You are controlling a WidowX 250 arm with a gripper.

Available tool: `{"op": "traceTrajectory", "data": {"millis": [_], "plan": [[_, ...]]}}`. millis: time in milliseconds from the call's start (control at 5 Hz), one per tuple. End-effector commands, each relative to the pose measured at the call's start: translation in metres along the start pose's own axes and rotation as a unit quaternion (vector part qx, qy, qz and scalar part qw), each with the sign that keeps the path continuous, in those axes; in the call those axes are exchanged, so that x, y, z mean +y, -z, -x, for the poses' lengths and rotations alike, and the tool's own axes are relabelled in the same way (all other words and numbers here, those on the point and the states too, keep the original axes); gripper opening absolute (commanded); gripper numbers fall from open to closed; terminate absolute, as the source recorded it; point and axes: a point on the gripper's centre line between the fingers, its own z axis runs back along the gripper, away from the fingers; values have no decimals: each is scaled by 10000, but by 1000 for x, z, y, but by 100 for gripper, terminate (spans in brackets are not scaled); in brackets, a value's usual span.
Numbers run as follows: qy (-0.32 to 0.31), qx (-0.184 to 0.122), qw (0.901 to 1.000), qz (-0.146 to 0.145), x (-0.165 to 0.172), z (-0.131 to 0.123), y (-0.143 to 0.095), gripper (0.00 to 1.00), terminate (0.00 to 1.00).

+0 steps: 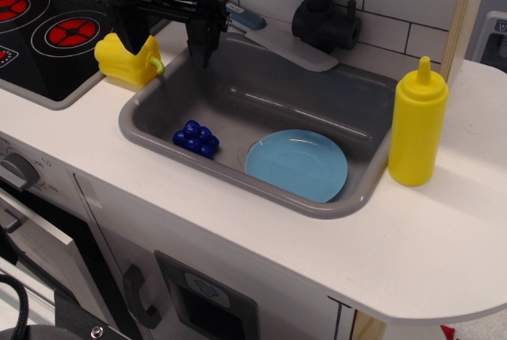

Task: Put blueberries on plate sink

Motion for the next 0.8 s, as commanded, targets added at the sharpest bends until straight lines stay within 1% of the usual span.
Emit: {"op": "traceTrajectory", "data": {"millis": [0, 200, 400, 600], "plan": [[0, 0, 10000, 0, 0, 0, 0, 100, 0], [-174, -1, 9998, -2, -9, -14, 11, 100, 0], [-216, -25, 9998, 36, -18, -17, 32, 100, 0], [-186, -257, 9994, -165, -21, -13, 52, 100, 0]]}}
